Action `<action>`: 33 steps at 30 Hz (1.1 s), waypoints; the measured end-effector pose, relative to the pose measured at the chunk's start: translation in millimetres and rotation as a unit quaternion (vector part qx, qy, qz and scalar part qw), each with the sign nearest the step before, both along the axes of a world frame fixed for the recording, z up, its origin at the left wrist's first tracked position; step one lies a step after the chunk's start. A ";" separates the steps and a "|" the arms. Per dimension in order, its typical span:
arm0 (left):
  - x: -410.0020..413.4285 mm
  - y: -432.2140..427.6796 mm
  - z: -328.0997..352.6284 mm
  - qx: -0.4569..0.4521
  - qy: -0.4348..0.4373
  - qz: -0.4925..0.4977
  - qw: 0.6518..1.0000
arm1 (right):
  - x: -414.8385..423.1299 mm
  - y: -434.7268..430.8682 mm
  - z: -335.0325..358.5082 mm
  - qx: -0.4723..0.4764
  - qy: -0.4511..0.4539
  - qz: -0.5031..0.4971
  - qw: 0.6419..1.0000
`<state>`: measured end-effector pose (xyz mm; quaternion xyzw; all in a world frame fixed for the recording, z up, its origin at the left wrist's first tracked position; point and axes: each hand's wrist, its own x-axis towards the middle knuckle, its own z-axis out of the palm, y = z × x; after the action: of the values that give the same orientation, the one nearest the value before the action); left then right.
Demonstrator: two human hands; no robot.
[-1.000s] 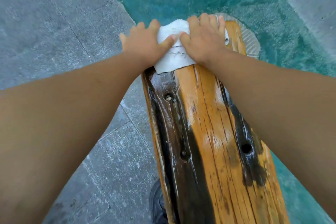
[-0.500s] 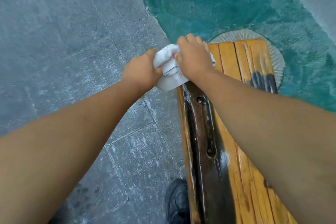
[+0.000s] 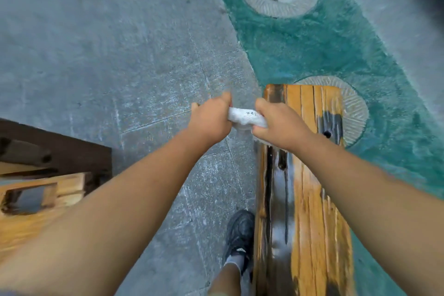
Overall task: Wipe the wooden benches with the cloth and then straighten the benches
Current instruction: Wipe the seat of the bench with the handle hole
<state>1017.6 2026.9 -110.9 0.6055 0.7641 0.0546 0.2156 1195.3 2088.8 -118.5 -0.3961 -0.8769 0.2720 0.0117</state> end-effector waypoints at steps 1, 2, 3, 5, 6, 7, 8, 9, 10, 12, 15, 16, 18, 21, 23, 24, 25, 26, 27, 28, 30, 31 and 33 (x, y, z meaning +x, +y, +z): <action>8.0 -17.3 14.4 0.010 -0.019 0.012 1.000 | 6.4 -15.4 18.3 0.002 0.009 -0.014 1.000; 16.0 -33.2 29.5 0.019 -0.046 0.017 0.999 | 14.5 -31.7 36.1 0.004 0.018 -0.039 0.999; 24.0 -48.2 43.5 0.025 -0.071 0.014 0.997 | 23.0 -48.2 52.5 0.006 0.022 -0.060 0.998; 40.4 -80.3 74.2 0.022 -0.081 -0.019 0.996 | 44.2 -86.1 83.3 -0.003 0.014 -0.093 0.996; 45.0 -91.4 85.9 0.015 -0.072 -0.039 0.996 | 51.4 -100.3 92.6 -0.003 0.007 -0.101 0.995; 56.8 -111.9 109.1 0.016 -0.069 -0.060 0.996 | 65.8 -123.8 115.0 0.011 -0.005 -0.104 0.995; 62.5 -123.2 124.4 0.014 -0.061 -0.073 0.995 | 73.7 -136.1 128.1 0.025 -0.013 -0.107 0.994; 69.9 -137.6 146.2 0.013 -0.052 -0.085 0.995 | 83.1 -151.5 146.4 0.048 -0.019 -0.109 0.993; 76.0 -156.3 166.4 0.020 -0.043 -0.090 0.995 | 90.4 -170.9 166.0 0.070 -0.025 -0.109 0.991; 83.6 -190.4 203.2 0.035 -0.029 -0.079 0.996 | 98.6 -201.2 201.5 0.104 -0.045 -0.106 0.988; 87.3 -243.0 245.1 0.048 -0.020 -0.064 0.997 | 97.5 -241.4 246.6 0.127 -0.065 -0.104 0.984; 85.5 -257.8 256.2 0.053 -0.016 -0.061 0.997 | 93.9 -251.2 258.4 0.134 -0.077 -0.093 0.984; 76.5 -294.6 275.6 0.060 -0.023 -0.045 0.997 | 83.2 -276.1 279.3 0.145 -0.097 -0.067 0.982; 52.4 -337.1 290.1 0.043 -0.062 -0.011 0.997 | 59.5 -303.3 292.4 0.145 -0.091 -0.046 0.984; 25.5 -360.5 294.5 0.034 -0.060 0.002 0.998 | 32.8 -318.7 294.2 0.142 -0.088 -0.022 0.986; 13.9 -368.5 293.1 0.025 -0.048 0.002 0.999 | 20.6 -324.1 292.4 0.132 -0.087 -0.007 0.987; 0.9 -376.0 290.9 0.013 -0.031 0.003 0.999 | 5.9 -328.2 290.2 0.119 -0.088 0.010 0.989; -16.1 -383.3 288.4 -0.002 -0.016 0.009 1.000 | -13.2 -331.2 288.1 0.107 -0.091 0.031 0.990; -34.3 -389.5 284.5 -0.017 -0.005 0.019 1.000 | -33.6 -332.3 285.4 0.097 -0.093 0.052 0.990; -51.9 -396.4 279.6 -0.029 -0.001 0.032 0.999 | -54.4 -333.6 282.3 0.082 -0.098 0.072 0.989; -93.0 -411.6 268.7 -0.047 -0.004 0.070 0.996 | -105.2 -333.7 275.8 0.057 -0.107 0.120 0.985; -113.0 -420.6 263.3 -0.054 -0.006 0.090 0.995 | -131.9 -335.5 272.0 0.046 -0.111 0.139 0.983; -149.9 -439.7 253.8 -0.060 -0.014 0.126 0.990 | -181.8 -342.0 265.1 0.021 -0.114 0.184 0.976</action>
<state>867.7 1587.2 142.9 0.4892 0.8333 0.0434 0.2536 1013.5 1746.8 146.6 -0.2556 -0.9359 0.2041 -0.1305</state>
